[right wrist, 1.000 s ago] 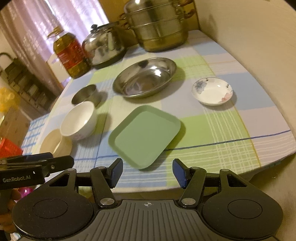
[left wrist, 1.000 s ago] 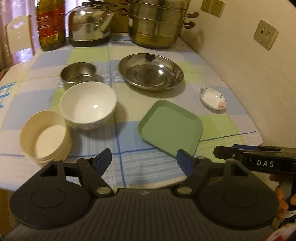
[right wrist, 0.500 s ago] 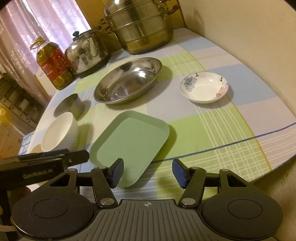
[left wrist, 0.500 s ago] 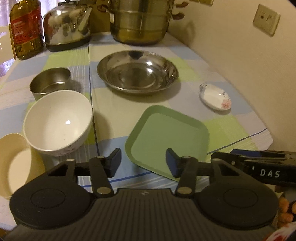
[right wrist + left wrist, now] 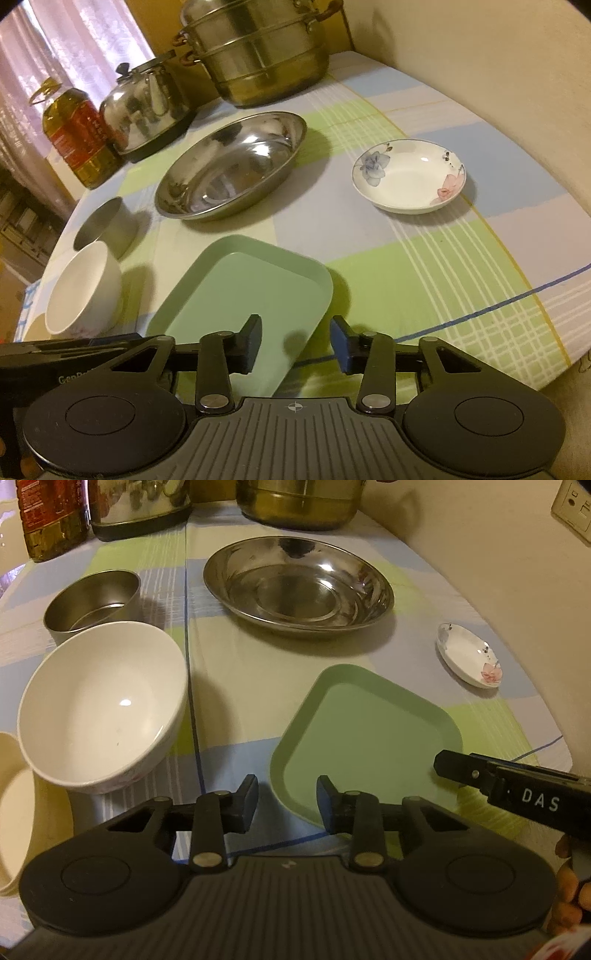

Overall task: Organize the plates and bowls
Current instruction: 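Move the right tool to the green square plate and grasp its rim, then lift the green plate with the right tool and lower it into the steel basin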

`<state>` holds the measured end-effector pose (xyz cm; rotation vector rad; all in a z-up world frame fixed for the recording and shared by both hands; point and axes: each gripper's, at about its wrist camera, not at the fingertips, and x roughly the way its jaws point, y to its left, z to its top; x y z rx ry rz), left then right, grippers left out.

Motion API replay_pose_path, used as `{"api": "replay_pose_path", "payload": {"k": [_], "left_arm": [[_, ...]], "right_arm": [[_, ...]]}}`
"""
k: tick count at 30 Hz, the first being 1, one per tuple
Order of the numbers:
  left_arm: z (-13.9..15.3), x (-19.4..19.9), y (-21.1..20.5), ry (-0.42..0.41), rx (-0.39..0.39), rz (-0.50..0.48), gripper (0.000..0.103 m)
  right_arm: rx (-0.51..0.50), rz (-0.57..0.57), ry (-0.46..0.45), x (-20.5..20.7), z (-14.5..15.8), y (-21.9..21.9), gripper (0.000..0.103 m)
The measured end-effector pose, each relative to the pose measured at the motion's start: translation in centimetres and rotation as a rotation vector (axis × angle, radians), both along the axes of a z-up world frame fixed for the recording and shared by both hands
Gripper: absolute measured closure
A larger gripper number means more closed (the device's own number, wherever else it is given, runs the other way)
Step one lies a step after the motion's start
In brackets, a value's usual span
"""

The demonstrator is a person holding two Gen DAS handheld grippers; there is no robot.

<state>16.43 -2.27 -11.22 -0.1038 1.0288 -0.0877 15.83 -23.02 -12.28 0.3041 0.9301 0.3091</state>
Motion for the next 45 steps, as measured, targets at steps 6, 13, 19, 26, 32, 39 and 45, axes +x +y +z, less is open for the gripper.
{"api": "replay_pose_path", "payload": {"k": [6, 13, 19, 26, 32, 39, 45], "left_arm": [[-0.5, 0.9, 0.0, 0.018, 0.006, -0.012, 0.082], [-0.5, 1.5, -0.2, 0.016, 0.022, -0.031, 0.089], [0.3, 1.8, -0.6, -0.018, 0.025, -0.060, 0.089], [2.1, 2.7, -1.1, -0.069, 0.022, -0.083, 0.089], [3.3, 4.6, -0.4, -0.097, 0.013, -0.086, 0.089], [4.0, 7.8, 1.2, -0.121, 0.023, -0.065, 0.089], [4.2, 11.5, 2.5, -0.145, 0.036, -0.054, 0.089]], "right_arm": [[-0.009, -0.025, 0.019, 0.6, -0.5, -0.1, 0.074], [-0.034, -0.035, 0.022, 0.8, -0.8, -0.1, 0.093], [-0.044, -0.050, -0.018, 0.8, 0.0, -0.5, 0.094], [-0.025, -0.080, -0.045, 1.6, 1.7, -1.0, 0.094], [-0.008, -0.092, -0.072, 3.4, 3.1, -0.8, 0.094], [0.003, -0.077, -0.095, 6.6, 3.7, 1.0, 0.094], [-0.003, -0.075, -0.105, 9.7, 3.8, 2.7, 0.094]]}}
